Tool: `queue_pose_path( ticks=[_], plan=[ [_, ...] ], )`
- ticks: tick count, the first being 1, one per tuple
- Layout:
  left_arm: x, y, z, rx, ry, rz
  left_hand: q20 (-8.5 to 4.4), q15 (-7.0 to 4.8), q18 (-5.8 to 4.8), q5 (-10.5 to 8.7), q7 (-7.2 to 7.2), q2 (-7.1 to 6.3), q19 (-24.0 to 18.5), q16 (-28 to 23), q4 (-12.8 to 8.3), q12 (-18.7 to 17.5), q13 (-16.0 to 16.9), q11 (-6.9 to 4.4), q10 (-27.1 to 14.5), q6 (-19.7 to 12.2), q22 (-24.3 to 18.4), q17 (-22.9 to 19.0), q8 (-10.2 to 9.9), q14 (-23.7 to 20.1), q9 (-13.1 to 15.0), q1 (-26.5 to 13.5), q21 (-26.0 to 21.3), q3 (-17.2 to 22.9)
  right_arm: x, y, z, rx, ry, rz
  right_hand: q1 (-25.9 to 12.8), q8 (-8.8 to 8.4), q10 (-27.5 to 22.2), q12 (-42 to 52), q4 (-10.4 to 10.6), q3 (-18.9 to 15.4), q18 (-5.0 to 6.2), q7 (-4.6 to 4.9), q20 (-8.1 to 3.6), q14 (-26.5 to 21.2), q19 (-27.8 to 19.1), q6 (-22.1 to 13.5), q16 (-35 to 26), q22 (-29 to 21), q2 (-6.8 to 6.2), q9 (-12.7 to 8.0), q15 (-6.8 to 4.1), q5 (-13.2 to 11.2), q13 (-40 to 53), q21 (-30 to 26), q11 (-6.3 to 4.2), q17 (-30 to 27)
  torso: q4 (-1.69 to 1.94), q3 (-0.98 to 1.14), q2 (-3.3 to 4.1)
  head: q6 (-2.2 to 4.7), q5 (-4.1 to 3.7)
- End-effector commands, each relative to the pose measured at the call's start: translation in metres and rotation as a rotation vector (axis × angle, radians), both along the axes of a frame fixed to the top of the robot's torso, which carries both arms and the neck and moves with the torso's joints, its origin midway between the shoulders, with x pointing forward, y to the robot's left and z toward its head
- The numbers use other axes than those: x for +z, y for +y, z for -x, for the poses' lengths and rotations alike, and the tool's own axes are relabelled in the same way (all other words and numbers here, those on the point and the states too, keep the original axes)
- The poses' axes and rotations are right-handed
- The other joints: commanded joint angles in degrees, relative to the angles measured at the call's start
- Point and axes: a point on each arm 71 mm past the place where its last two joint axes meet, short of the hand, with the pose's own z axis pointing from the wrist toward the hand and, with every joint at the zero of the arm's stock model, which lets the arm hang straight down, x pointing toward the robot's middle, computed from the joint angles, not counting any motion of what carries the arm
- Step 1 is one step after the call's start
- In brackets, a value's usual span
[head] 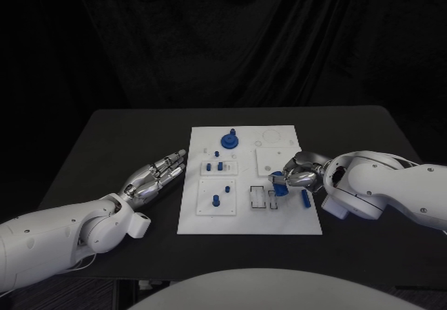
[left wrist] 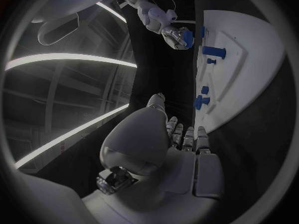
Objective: Assemble the parts on the task board
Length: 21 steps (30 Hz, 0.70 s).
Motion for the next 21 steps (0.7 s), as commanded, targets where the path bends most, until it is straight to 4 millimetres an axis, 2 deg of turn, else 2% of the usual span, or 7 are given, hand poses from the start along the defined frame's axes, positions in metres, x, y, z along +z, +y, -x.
queue_pose_path(
  ticks=[1, 6, 10, 13, 14, 21],
  plan=[
    [0.007, -0.002, -0.001, 0.008, -0.078, 0.066, 0.59, 0.4, -0.29, 0.41, 0.38, 0.11, 0.0, -0.2, -0.2, 0.3, 0.1, 0.4, 0.1, 0.1, -0.1, -0.1, 0.0, 0.1, 0.1, 0.7, -0.2, 0.4, -0.009, 0.003, 0.005, -0.016, 0.06, -0.039, 0.8, 0.22, 6.0, 0.2, -3.7, 4.1, -0.46, -0.74, -0.04, 6.1, 4.3, -1.3, 0.1, 13.9, 1.47, 0.1, -0.02, -0.5, 15.1, -0.2, 0.21, 15.1, 0.09, -0.05, 0.01, -0.01, 0.18],
    [0.007, -0.002, -0.001, 0.007, -0.078, 0.067, 0.68, 0.43, -0.23, 0.5, 0.4, 0.17, 0.0, -0.2, -0.2, 0.2, 0.1, 0.39, 0.1, 0.1, -0.1, -0.1, 0.0, 0.1, 0.1, 0.8, -0.2, 0.5, -0.019, 0.007, 0.007, -0.021, 0.072, -0.046, 0.7, -0.17, 6.0, 0.2, -3.5, 4.2, -0.39, -0.39, 0.12, 6.0, 4.2, -2.3, 0.0, 13.8, 1.69, 0.1, 0.19, -1.7, 15.1, -0.5, 0.49, 14.7, 0.02, 0.03, 0.13, -0.01, 0.45],
    [0.007, -0.003, -0.001, 0.006, -0.078, 0.067, 0.69, 0.44, -0.23, 0.5, 0.4, 0.17, 0.0, -0.2, -0.2, 0.3, 0.1, 0.39, 0.1, 0.1, -0.1, -0.1, 0.0, 0.1, 0.1, 0.8, -0.2, 0.5, -0.024, 0.01, 0.008, -0.022, 0.081, -0.045, 0.1, -0.83, 6.0, 0.2, -2.7, 3.9, -0.34, 0.15, 0.5, 6.0, 4.1, -3.3, -0.1, 13.7, 2.19, -0.3, 0.62, -5.1, 15.1, -0.7, 0.99, 14.6, -0.06, -0.01, 0.1, -0.01, 0.49],
    [0.007, -0.003, -0.001, 0.005, -0.078, 0.069, 0.69, 0.44, -0.23, 0.5, 0.4, 0.17, 0.0, -0.2, -0.2, 0.3, 0.1, 0.39, 0.1, 0.1, -0.1, -0.1, 0.0, 0.1, 0.1, 0.8, -0.2, 0.5, -0.028, 0.012, 0.008, -0.019, 0.088, -0.044, 0.0, -1.14, 6.0, 0.2, -2.5, 3.9, -0.17, 0.3, 0.62, 5.9, 3.8, -3.6, -0.2, 13.5, 2.32, -0.5, 0.74, -5.8, 15.1, -1.3, 1.13, 14.3, 0.01, -0.01, 0.07, -0.01, 0.39],
    [0.007, -0.003, -0.001, 0.004, -0.078, 0.069, 0.69, 0.44, -0.23, 0.5, 0.4, 0.17, 0.0, -0.2, -0.2, 0.3, 0.1, 0.39, 0.1, 0.1, -0.1, -0.1, 0.0, 0.1, 0.1, 0.8, -0.2, 0.5, -0.029, 0.013, 0.008, -0.015, 0.094, -0.043, -0.2, -1.58, 6.0, 0.2, -2.3, 3.8, -0.09, 0.52, 0.76, 5.9, 3.6, -3.9, -0.2, 13.4, 2.42, -0.8, 0.91, -6.8, 15.1, -1.6, 1.32, 14.4, 0.07, 0.01, 0.08, -0.01, 0.34],
    [0.007, -0.004, -0.001, 0.001, -0.076, 0.07, 0.69, 0.44, -0.23, 0.5, 0.4, 0.17, 0.0, -0.2, -0.2, 0.3, 0.1, 0.39, 0.1, 0.1, -0.1, -0.1, 0.0, 0.1, 0.1, 0.8, -0.2, 0.5, -0.033, 0.019, 0.008, 0.0, 0.1, -0.042, -0.7, -2.56, 6.0, 0.2, -1.4, 3.0, 0.1, 0.96, 1.23, 5.9, 3.3, -3.8, -0.1, 13.1, 2.92, -2.0, 1.33, -11.9, 15.1, -2.3, 1.76, 14.5, -0.13, 0.05, 0.05, -0.01, 0.59]
  ],
)
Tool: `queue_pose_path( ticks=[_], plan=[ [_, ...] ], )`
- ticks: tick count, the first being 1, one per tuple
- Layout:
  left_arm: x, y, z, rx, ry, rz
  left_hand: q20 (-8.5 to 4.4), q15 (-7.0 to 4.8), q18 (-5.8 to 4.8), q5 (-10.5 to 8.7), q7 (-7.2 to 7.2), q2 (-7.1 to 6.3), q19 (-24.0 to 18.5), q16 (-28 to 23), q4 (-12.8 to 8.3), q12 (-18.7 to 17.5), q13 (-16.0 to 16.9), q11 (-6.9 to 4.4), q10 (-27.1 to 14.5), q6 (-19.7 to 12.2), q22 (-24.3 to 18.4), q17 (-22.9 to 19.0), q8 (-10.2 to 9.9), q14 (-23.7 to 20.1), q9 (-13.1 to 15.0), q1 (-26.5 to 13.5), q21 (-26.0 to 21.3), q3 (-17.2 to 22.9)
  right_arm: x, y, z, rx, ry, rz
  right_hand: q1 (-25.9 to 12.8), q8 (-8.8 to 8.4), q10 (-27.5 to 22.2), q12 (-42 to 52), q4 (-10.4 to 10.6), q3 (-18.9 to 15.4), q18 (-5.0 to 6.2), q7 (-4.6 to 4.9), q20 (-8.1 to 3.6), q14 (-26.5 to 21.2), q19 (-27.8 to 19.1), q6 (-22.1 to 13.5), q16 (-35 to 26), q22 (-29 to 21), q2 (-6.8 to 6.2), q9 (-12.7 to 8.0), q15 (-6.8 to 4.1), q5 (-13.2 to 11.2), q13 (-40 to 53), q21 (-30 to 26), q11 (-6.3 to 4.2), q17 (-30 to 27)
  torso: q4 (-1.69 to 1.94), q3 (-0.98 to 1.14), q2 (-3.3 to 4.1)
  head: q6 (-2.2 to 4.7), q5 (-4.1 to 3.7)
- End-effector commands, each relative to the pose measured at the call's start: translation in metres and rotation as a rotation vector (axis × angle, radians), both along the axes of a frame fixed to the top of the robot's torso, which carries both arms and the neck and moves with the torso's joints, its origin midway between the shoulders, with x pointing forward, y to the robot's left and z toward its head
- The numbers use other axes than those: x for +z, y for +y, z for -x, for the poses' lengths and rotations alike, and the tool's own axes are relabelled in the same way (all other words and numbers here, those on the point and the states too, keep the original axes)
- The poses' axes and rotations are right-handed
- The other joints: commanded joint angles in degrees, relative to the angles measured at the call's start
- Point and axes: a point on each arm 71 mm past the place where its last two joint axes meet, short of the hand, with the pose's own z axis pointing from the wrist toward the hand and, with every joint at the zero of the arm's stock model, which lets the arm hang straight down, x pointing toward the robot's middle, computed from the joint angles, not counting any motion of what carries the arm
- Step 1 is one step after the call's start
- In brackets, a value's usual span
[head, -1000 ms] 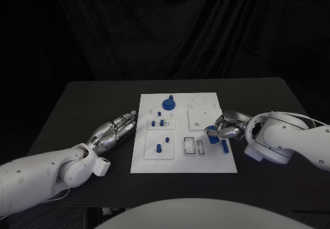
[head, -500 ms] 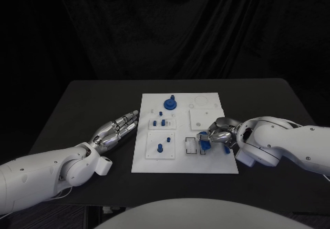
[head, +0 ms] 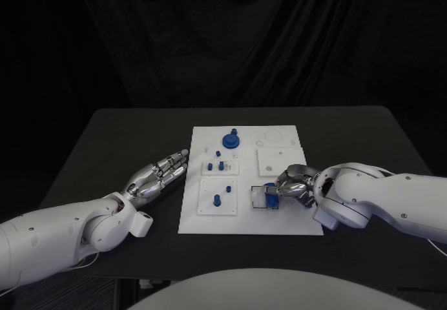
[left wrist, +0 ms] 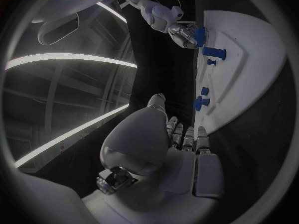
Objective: Assemble the parts on the task board
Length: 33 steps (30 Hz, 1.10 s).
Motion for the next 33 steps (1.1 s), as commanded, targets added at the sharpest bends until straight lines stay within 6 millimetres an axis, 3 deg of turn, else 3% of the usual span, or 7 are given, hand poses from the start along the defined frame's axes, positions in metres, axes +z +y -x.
queue_pose_path(
  ticks=[1, 10, 15, 18, 26, 31, 33],
  plan=[
    [0.0071, -0.0014, -0.0006, 0.006, -0.076, 0.067, 0.28, 0.43, -0.23, 0.23, 0.4, -0.05, 0.0, -0.2, -0.1, 0.3, 0.1, 0.39, 0.1, 0.1, -0.1, -0.1, 0.0, 0.1, 0.1, 0.6, -0.2, 0.4, -0.0015, 0.0017, -0.0001, 0.005, -0.001, -0.008, -0.4, -0.46, 6.0, 0.2, -0.2, 0.4, 0.11, 0.2, 0.51, 5.9, 3.4, 0.0, -0.1, 13.1, 0.34, -0.4, 0.55, -1.6, 15.1, -0.3, 0.55, 14.5, -0.08, 0.03, -0.07, -0.01, 0.09],
    [0.0066, -0.0017, -0.0011, 0.004, -0.073, 0.067, 0.38, 0.47, -0.17, 0.24, 0.42, 0.01, 0.0, -0.2, -0.1, 0.2, 0.0, 0.39, 0.1, 0.0, -0.1, -0.1, 0.0, 0.1, 0.1, 0.6, -0.2, 0.4, -0.0039, 0.0063, -0.0011, 0.044, 0.006, 0.017, -3.3, -1.55, 6.0, 0.2, 0.2, -1.9, 0.33, 0.66, 0.87, 5.9, 3.0, -0.3, -0.2, 12.8, 1.08, -1.7, 0.94, -9.4, 15.1, -1.1, 0.98, 14.3, -0.19, 0.06, -0.11, -0.01, 0.15],
    [0.0061, -0.0024, -0.0015, 0.002, -0.071, 0.067, 0.39, 0.48, -0.16, 0.25, 0.42, 0.01, 0.0, -0.2, -0.1, 0.2, 0.0, 0.39, 0.1, 0.0, -0.1, -0.1, 0.0, 0.1, 0.1, 0.6, -0.2, 0.4, -0.0047, 0.0072, -0.0014, 0.05, 0.009, 0.021, -5.9, -1.82, 6.0, 0.2, 0.2, -5.0, 0.41, 0.7, 0.98, 5.8, 2.8, -0.2, -0.3, 12.7, 1.25, -2.3, 1.0, -10.3, 15.1, -1.4, 1.05, 14.2, 0.01, 0.04, -0.15, -0.01, -0.02],
    [0.0056, -0.0028, -0.0019, 0.0, -0.07, 0.067, 0.45, 0.51, -0.13, 0.27, 0.44, 0.01, 0.0, -0.2, -0.1, 0.2, 0.0, 0.39, 0.0, 0.0, -0.1, -0.1, 0.0, 0.1, 0.1, 0.6, -0.2, 0.5, -0.0052, 0.0076, -0.0016, 0.053, 0.012, 0.024, -6.6, -1.91, 6.0, 0.2, 0.1, -6.9, 0.45, 0.69, 0.98, 5.8, 2.8, -0.2, -0.3, 12.7, 1.89, -2.7, 0.99, -12.6, 15.1, -1.6, 1.03, 14.1, -0.05, 0.05, -0.13, -0.01, 0.08],
    [0.0049, -0.0033, -0.0024, -0.003, -0.067, 0.067, 0.53, 0.55, -0.1, 0.29, 0.47, 0.02, 0.0, -0.2, -0.2, 0.1, 0.0, 0.41, 0.0, -0.1, -0.1, -0.1, 0.0, 0.1, 0.1, 0.7, -0.2, 0.5, -0.006, 0.0099, -0.0006, 0.068, 0.025, 0.03, -7.0, -1.9, 6.0, 0.2, 0.2, -8.7, 0.34, 0.66, 0.97, 5.8, 3.0, -0.1, -0.4, 12.8, 2.42, -3.1, 0.97, -14.5, 15.1, -1.2, 1.01, 14.0, -0.07, 0.01, -0.11, -0.01, 0.17],
    [0.0044, -0.0036, -0.0027, -0.004, -0.065, 0.066, 0.58, 0.57, -0.07, 0.3, 0.49, 0.03, 0.0, -0.2, -0.2, 0.1, 0.0, 0.41, 0.0, -0.1, -0.1, -0.1, 0.0, 0.1, 0.1, 0.7, -0.2, 0.6, -0.0063, 0.0106, -0.0007, 0.07, 0.027, 0.032, -7.2, -1.95, 6.0, 0.2, 0.2, -10.4, 0.43, 0.68, 0.95, 5.7, 2.9, -0.1, -0.5, 12.7, 2.81, -3.4, 0.97, -16.7, 15.1, -1.6, 1.02, 13.7, -0.06, 0.04, -0.1, -0.01, 0.26],
    [0.0042, -0.0036, -0.0028, -0.004, -0.064, 0.066, 0.64, 0.6, -0.04, 0.3, 0.52, 0.03, 0.0, -0.2, -0.3, 0.1, 0.0, 0.41, 0.0, -0.1, -0.1, -0.1, 0.0, 0.1, 0.1, 0.7, -0.2, 0.6, -0.0063, 0.0101, -0.0012, 0.066, 0.024, 0.031, -7.8, -1.97, 6.0, 0.2, 0.2, -12.2, 0.47, 0.72, 0.98, 5.7, 2.8, -0.2, -0.6, 12.7, 3.4, -3.8, 1.0, -19.3, 15.1, -1.7, 1.06, 13.6, -0.05, 0.04, -0.11, -0.01, 0.32]
  ],
)
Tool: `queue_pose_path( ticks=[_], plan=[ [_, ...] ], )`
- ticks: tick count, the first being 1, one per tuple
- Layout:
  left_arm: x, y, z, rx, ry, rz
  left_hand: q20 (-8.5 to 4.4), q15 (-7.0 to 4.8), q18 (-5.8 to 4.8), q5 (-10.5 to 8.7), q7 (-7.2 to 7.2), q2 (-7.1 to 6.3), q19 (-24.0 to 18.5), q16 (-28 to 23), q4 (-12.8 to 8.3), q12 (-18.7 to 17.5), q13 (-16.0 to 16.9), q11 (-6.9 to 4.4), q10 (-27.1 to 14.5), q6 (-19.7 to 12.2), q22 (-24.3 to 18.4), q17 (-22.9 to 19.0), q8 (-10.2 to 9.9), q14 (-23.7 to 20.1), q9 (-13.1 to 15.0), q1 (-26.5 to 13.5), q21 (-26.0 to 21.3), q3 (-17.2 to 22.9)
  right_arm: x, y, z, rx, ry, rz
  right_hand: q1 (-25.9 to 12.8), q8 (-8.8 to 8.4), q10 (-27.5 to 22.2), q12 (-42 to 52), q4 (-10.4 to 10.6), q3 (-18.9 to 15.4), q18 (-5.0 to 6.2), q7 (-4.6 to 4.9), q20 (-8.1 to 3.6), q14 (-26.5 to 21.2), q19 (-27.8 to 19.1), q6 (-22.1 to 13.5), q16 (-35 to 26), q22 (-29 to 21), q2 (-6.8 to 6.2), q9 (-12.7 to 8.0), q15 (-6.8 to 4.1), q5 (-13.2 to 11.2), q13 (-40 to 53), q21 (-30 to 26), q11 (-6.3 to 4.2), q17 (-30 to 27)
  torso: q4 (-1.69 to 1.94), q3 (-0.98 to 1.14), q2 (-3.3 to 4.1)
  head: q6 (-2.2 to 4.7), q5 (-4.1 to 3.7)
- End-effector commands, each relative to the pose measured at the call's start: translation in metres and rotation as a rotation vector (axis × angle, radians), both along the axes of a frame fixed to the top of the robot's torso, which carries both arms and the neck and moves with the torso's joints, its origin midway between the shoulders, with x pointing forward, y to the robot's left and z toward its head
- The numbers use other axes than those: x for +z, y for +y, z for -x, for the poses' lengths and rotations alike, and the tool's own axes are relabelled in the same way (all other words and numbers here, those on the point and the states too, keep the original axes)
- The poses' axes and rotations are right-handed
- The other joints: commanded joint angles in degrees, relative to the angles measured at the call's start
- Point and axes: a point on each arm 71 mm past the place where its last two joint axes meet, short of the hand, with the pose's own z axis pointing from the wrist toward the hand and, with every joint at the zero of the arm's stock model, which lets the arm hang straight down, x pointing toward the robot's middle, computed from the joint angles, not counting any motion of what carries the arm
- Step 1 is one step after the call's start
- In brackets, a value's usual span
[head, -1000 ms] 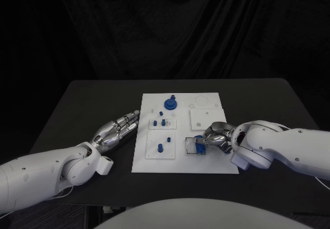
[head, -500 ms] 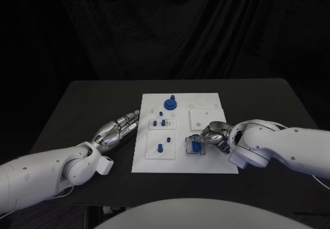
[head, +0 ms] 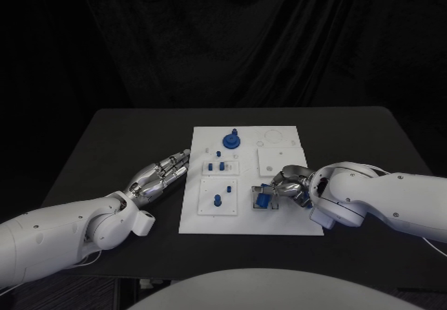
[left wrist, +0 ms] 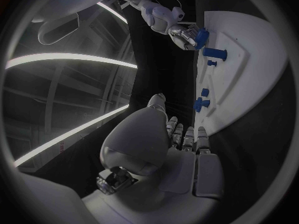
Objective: Assemble the parts on the task board
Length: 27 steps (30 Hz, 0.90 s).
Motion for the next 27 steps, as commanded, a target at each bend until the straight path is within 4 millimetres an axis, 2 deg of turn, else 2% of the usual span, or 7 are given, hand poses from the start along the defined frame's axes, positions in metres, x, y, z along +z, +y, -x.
queue_pose_path(
  ticks=[1, 9, 16, 20, 22, 24, 27],
  plan=[
    [0.006, -0.001, 0.0, 0.005, -0.065, 0.062, 0.44, 0.39, -0.04, 0.3, 0.52, 0.03, 0.2, -0.2, 0.0, 0.1, 0.0, 0.42, 0.0, -0.1, -0.1, -0.1, 0.0, -0.1, 0.0, 0.7, -0.2, 0.3, -0.003, 0.0, 0.002, 0.013, 0.019, 0.014, -0.7, -0.39, 6.0, 0.2, 0.0, -1.8, 0.49, 0.24, 0.3, 5.6, 2.9, -0.2, -0.3, 12.6, 0.67, -0.5, 0.44, -2.6, 15.1, -0.3, 0.31, 13.6, 0.01, 0.02, 0.0, -0.01, 0.1],
    [0.005, -0.001, -0.001, 0.004, -0.061, 0.059, 0.48, 0.42, -0.02, 0.29, 0.57, 0.03, 0.2, -0.2, 0.0, 0.1, 0.0, 0.42, 0.0, -0.1, -0.1, -0.1, 0.0, -0.1, 0.0, 0.7, -0.2, 0.3, -0.002, -0.003, 0.0, -0.014, -0.006, 0.004, -3.7, -0.22, 6.0, 0.2, 0.2, -5.8, 0.6, 0.34, 0.37, 5.6, 2.7, -0.4, -0.4, 12.5, 2.03, -0.9, 0.53, -8.8, 15.1, -0.7, 0.38, 13.6, 0.0, 0.04, 0.03, -0.01, 0.21],
    [0.005, -0.001, -0.001, 0.001, -0.058, 0.059, 0.61, 0.5, 0.05, 0.27, 0.73, 0.07, 0.2, -0.2, 0.0, 0.0, 0.0, 0.46, -0.1, -0.1, -0.1, -0.1, 0.0, -0.1, 0.0, 0.7, -0.2, 0.4, 0.001, -0.004, -0.002, -0.035, -0.048, -0.025, -3.9, -0.12, 6.0, 0.2, 0.1, -6.4, 0.6, 0.32, 0.38, 5.6, 2.8, -0.3, -0.3, 12.5, 2.3, -1.0, 0.53, -9.1, 15.1, -0.7, 0.37, 13.7, 0.01, 0.0, 0.03, -0.01, 0.27],
    [0.005, -0.002, -0.001, 0.0, -0.057, 0.061, 0.61, 0.5, 0.05, 0.27, 0.73, 0.07, 0.2, -0.2, 0.0, 0.0, 0.0, 0.46, -0.1, -0.1, -0.1, -0.1, 0.0, -0.1, 0.0, 0.7, -0.2, 0.4, 0.006, -0.003, -0.003, -0.031, -0.112, -0.077, -0.2, 1.13, 6.0, 0.2, -0.4, -7.1, 0.55, -0.03, 0.2, 5.6, 2.9, 0.4, -0.3, 12.6, 2.86, -0.7, 0.3, -5.3, 15.1, -0.5, 0.09, 13.8, -0.02, 0.02, 0.03, -0.01, 0.44],
    [0.005, -0.002, -0.001, -0.001, -0.057, 0.061, 0.68, 0.54, 0.07, 0.27, 0.8, 0.09, 0.2, -0.2, 0.0, 0.0, 0.0, 0.49, -0.1, 0.0, -0.1, -0.1, 0.0, -0.1, 0.0, 0.7, -0.2, 0.5, 0.011, -0.002, -0.003, -0.018, -0.18, -0.103, 2.3, 1.53, 6.0, 0.2, -0.8, -7.1, 0.49, -0.09, 0.11, 5.6, 3.0, 0.2, -0.2, 12.7, 2.73, -0.6, 0.22, -3.1, 15.1, -0.3, 0.01, 14.0, -0.02, 0.02, 0.02, -0.01, 0.56],
    [0.005, -0.002, -0.001, -0.001, -0.058, 0.062, 0.68, 0.54, 0.07, 0.27, 0.8, 0.09, 0.2, -0.2, 0.0, 0.0, 0.0, 0.49, -0.1, 0.0, -0.1, -0.1, 0.0, -0.1, 0.0, 0.7, -0.2, 0.5, 0.017, -0.002, -0.003, -0.001, -0.258, -0.116, 6.6, 2.18, 6.0, 0.2, -2.1, -6.8, 0.36, -0.12, 0.01, 5.7, 3.2, -0.5, -0.1, 12.8, 2.28, -0.4, 0.17, 1.5, 15.1, 0.2, -0.03, 14.2, 0.0, 0.05, 0.03, -0.01, 0.62],
    [0.005, -0.001, -0.001, -0.001, -0.059, 0.063, 0.73, 0.57, 0.1, 0.28, 0.86, 0.12, 0.2, -0.2, -0.1, 0.0, 0.0, 0.52, -0.1, 0.1, -0.1, -0.1, 0.0, -0.1, 0.0, 0.7, -0.2, 0.5, 0.033, -0.003, -0.001, 0.049, -0.461, -0.122, 10.1, 2.86, 6.0, 0.2, -2.7, -7.2, 0.26, -0.05, 0.04, 5.7, 3.4, -1.1, -0.1, 13.0, 1.68, -0.3, 0.21, 4.0, 15.1, 0.5, 0.02, 14.2, -0.03, 0.05, 0.02, -0.01, 0.72]
  ],
)
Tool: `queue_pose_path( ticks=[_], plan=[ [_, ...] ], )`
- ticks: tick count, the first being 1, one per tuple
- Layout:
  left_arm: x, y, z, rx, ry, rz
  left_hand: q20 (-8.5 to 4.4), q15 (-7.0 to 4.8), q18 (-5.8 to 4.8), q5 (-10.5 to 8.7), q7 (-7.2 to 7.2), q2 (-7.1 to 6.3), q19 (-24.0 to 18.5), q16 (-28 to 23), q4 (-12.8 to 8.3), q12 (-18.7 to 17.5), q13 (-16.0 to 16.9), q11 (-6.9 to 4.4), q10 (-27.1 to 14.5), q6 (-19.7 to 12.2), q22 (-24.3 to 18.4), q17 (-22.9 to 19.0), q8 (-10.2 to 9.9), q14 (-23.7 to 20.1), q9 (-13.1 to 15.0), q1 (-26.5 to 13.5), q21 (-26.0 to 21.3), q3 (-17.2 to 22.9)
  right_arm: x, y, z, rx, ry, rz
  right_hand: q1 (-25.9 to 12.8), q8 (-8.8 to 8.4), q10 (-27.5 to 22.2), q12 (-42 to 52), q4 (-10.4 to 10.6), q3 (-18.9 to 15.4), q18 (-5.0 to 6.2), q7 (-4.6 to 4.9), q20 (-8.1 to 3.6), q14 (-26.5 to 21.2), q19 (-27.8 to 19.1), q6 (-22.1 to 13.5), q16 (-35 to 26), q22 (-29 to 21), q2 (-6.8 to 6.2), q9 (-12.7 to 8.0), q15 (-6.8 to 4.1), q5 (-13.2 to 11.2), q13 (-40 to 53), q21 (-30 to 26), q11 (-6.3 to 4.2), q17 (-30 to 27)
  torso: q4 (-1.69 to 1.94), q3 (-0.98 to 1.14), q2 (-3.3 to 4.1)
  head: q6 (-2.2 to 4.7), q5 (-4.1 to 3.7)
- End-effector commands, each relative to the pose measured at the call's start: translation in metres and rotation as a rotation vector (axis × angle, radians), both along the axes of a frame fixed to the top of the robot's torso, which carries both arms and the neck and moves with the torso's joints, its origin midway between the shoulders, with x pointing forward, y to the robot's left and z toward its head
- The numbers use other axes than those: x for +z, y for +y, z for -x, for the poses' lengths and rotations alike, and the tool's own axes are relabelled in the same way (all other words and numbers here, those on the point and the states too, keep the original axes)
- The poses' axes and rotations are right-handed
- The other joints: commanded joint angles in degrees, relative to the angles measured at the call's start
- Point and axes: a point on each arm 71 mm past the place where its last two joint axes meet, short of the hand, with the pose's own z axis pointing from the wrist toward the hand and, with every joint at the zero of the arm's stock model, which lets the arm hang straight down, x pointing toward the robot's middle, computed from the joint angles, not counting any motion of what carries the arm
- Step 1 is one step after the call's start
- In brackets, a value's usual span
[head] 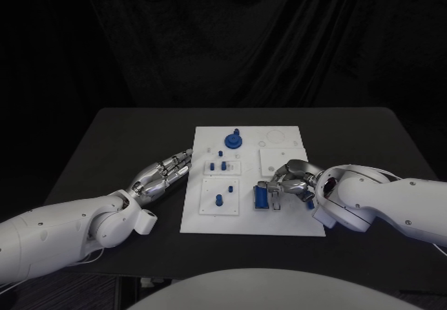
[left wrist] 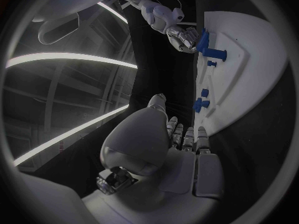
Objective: Assemble the parts on the task board
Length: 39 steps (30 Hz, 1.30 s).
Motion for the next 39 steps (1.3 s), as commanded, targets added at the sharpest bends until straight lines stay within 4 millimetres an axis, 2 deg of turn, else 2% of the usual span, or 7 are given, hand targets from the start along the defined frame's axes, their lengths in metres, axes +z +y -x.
queue_pose_path(
  ticks=[1, 8, 16, 25, 28, 30, 39],
  plan=[
    [0.006, -0.001, 0.0, 0.005, -0.061, 0.06, 0.52, 0.37, 0.1, 0.28, 0.45, -0.08, -0.1, -0.2, 0.1, 0.0, 0.0, 0.31, 0.1, 0.1, -0.1, -0.1, 0.0, 0.1, 0.1, 0.5, -0.2, 0.3, 0.025, 0.001, -0.002, 0.064, -0.369, -0.031, 2.7, 0.46, 6.0, 0.2, -0.7, 0.0, 0.24, -0.01, 0.05, 5.9, 3.4, -0.6, -0.1, 13.0, -0.5, 0.1, 0.0, 1.9, 15.1, 0.5, 0.04, 14.3, -0.02, 0.04, -0.01, -0.01, 0.11],
    [0.006, 0.0, 0.0, 0.007, -0.062, 0.059, 0.58, 0.39, 0.13, 0.3, 0.51, -0.06, -0.1, -0.2, 0.1, 0.0, 0.0, 0.35, 0.1, 0.2, -0.1, -0.1, 0.0, 0.1, 0.1, 0.5, -0.2, 0.4, 0.042, -0.005, 0.01, 0.166, -0.597, 0.108, 6.6, 0.62, 6.0, 0.2, -1.4, -0.8, 0.3, 0.42, 0.23, 5.9, 3.3, -2.5, -0.2, 12.9, -1.99, -0.1, 0.24, 3.3, 15.1, 0.2, 0.36, 14.0, 0.0, 0.01, -0.01, -0.01, 0.21],
    [0.006, 0.0, 0.0, 0.006, -0.062, 0.061, 0.65, 0.42, 0.17, 0.31, 0.56, -0.06, -0.1, -0.2, 0.0, 0.0, 0.0, 0.38, 0.1, 0.3, -0.1, -0.1, 0.0, 0.1, 0.1, 0.5, -0.2, 0.4, 0.035, -0.007, 0.024, 0.277, -0.641, 0.236, 12.4, -0.91, 6.0, 0.2, -1.8, -1.2, 0.73, 2.27, 0.91, 5.5, 2.3, -15.7, -0.8, 12.3, -2.68, -1.3, 0.83, 4.1, 15.1, -1.5, 0.98, 12.8, 0.0, -0.08, -0.13, -0.01, 0.22],
    [0.006, 0.0, 0.0, 0.005, -0.062, 0.061, 0.65, 0.42, 0.17, 0.31, 0.56, -0.06, -0.1, -0.2, 0.0, 0.0, 0.0, 0.38, 0.1, 0.3, -0.1, -0.1, 0.0, 0.1, 0.1, 0.5, -0.2, 0.4, 0.018, -0.002, 0.037, 0.333, -0.646, 0.229, 18.4, -0.59, 6.0, 0.2, -3.3, -0.5, 0.09, 1.12, 0.15, 5.5, 3.6, -18.2, -1.0, 13.2, -2.79, -4.9, -0.06, 8.2, 15.1, 0.9, -0.1, 12.5, -0.03, -0.04, 0.02, -0.01, 0.31],
    [0.006, 0.0, 0.0, 0.006, -0.061, 0.061, 0.77, 0.47, 0.23, 0.37, 0.64, -0.05, -0.1, -0.2, 0.0, 0.0, 0.0, 0.44, 0.1, 0.4, -0.1, -0.1, 0.1, 0.1, 0.1, 0.6, -0.2, 0.5, 0.01, 0.0, 0.039, 0.343, -0.628, 0.234, 19.0, -2.02, 6.0, 0.2, -1.9, 1.8, 0.17, 1.51, -0.05, 5.2, 3.4, -20.1, -1.6, 13.1, -3.91, -7.2, -0.07, -2.6, 15.1, 0.5, 0.12, 11.4, 0.03, -0.05, 0.01, -0.01, 0.26],
    [0.006, 0.0, 0.0, 0.006, -0.061, 0.061, 0.77, 0.47, 0.23, 0.37, 0.64, -0.05, -0.1, -0.2, 0.0, 0.0, 0.0, 0.44, 0.1, 0.4, -0.1, -0.1, 0.1, 0.1, 0.1, 0.6, -0.2, 0.5, 0.005, 0.001, 0.041, 0.347, -0.616, 0.236, 18.6, -2.29, 6.0, 0.2, 1.9, 6.4, 0.23, 1.95, 0.28, 5.2, 3.3, -21.6, -1.8, 13.0, -7.69, -9.4, 0.37, -5.8, 15.1, 0.3, 0.45, 11.0, 0.05, -0.02, 0.01, -0.01, 0.22],
    [0.006, 0.0, 0.001, 0.002, -0.058, 0.062, 0.83, 0.51, 0.27, 0.4, 0.67, -0.04, -0.1, -0.2, -0.1, 0.0, 0.0, 0.47, 0.1, 0.4, -0.1, -0.1, 0.1, 0.1, 0.1, 0.6, -0.2, 0.6, -0.007, 0.005, 0.044, 0.341, -0.614, 0.223, 15.1, -2.55, 6.0, 0.2, 2.6, 7.4, 0.41, 2.5, 0.63, 5.0, 3.0, -24.2, -2.2, 12.7, -11.18, -12.0, 0.67, -10.4, 15.1, -0.4, 0.94, 10.3, -0.04, 0.01, 0.07, -0.01, 0.24]
  ],
)
